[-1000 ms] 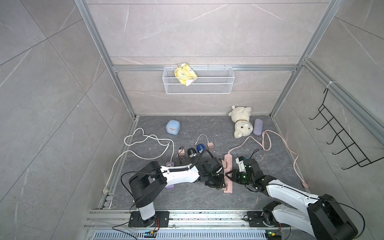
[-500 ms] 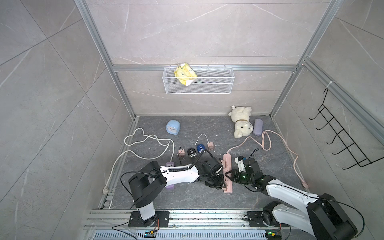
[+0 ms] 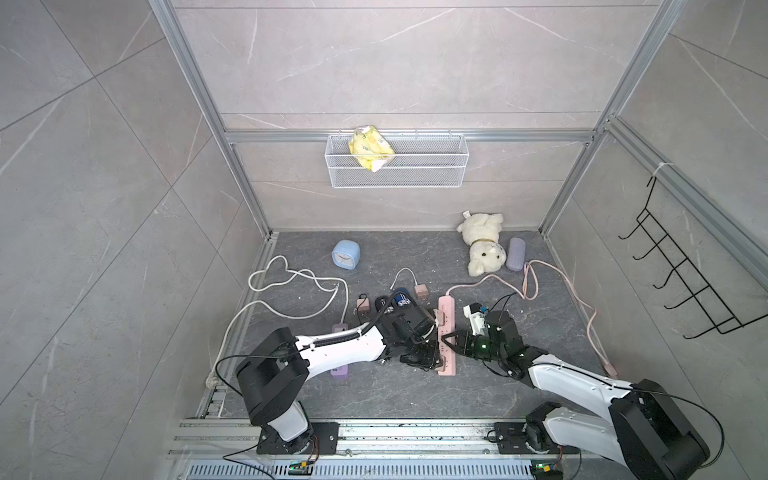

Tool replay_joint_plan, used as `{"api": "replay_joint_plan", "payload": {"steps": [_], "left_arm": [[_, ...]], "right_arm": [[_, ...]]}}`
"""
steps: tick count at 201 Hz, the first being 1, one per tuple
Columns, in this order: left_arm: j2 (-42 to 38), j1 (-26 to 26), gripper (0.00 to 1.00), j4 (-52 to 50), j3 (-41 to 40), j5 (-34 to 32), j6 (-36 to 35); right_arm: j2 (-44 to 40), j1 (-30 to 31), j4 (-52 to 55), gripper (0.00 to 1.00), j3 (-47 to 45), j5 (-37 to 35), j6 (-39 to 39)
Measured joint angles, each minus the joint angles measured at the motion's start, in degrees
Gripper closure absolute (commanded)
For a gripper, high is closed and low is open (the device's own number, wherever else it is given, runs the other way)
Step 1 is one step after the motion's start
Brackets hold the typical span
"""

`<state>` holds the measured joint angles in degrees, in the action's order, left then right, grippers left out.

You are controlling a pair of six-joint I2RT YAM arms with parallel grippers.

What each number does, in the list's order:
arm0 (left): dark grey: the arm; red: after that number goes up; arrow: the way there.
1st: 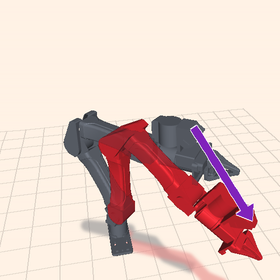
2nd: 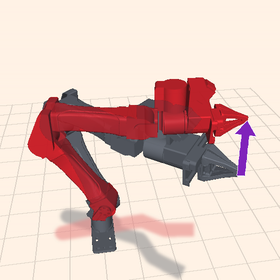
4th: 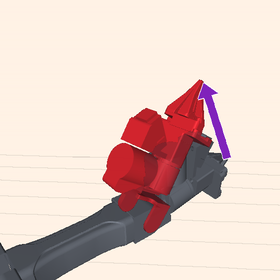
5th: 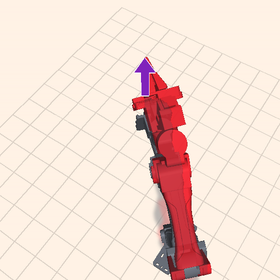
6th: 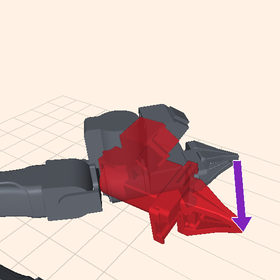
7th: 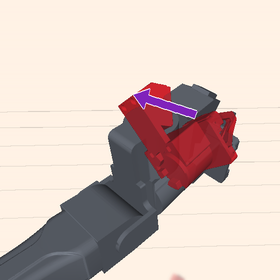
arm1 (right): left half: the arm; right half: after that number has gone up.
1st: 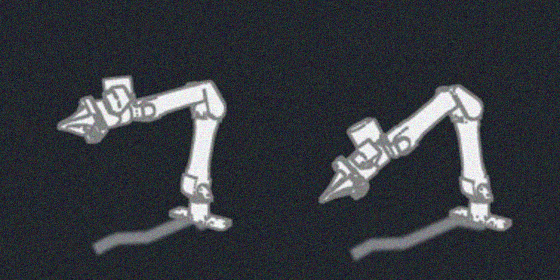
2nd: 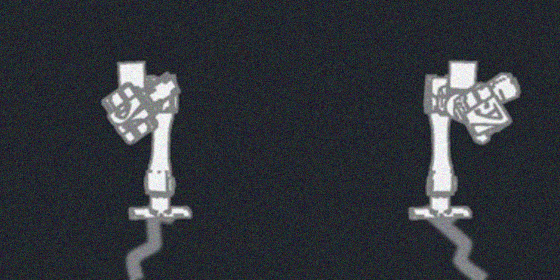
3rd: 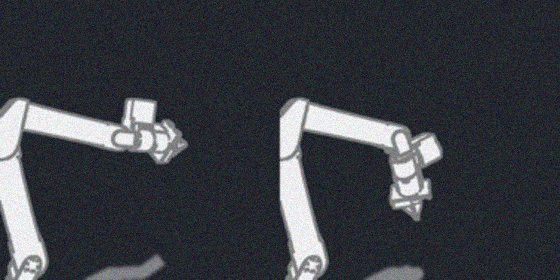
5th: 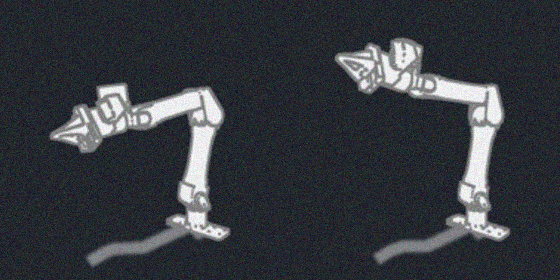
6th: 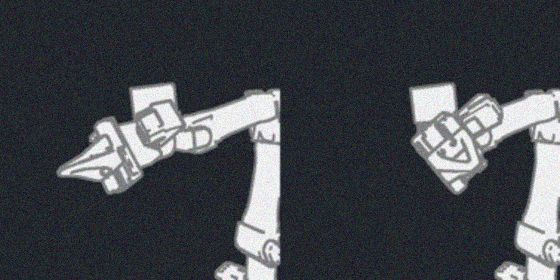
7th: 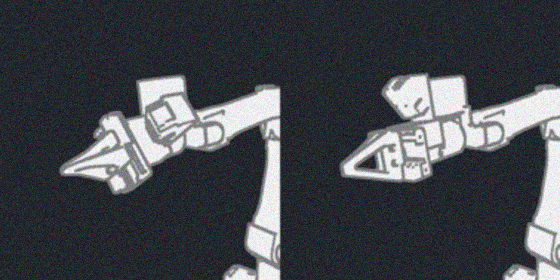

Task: Unplug the electric shaver
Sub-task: Remove the plug from the socket.

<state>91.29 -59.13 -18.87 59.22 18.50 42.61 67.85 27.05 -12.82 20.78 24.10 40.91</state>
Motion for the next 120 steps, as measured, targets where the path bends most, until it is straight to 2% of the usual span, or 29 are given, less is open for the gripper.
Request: {"api": "replay_joint_plan", "payload": {"steps": [26,52,77,120], "left_arm": [[-2.6,1.4,1.00,-2.5,0.2,0.1,-2.3],[-8.9,2.4,1.00,-6.6,3.1,1.7,-5.3],[-13.8,2.7,1.00,-6.6,6.1,2.9,-6.9],[-12.8,2.7,1.00,-10.4,6.3,1.7,-8.1]], "right_arm": [[0.2,0.5,-0.8,1.00,1.3,0.2,0.0],[1.4,-0.6,5.5,1.00,0.0,-6.0,-1.7],[1.3,-0.8,9.7,1.00,0.2,-7.9,-1.5],[-1.2,-0.8,13.7,1.00,0.5,-9.5,-1.6]]}}
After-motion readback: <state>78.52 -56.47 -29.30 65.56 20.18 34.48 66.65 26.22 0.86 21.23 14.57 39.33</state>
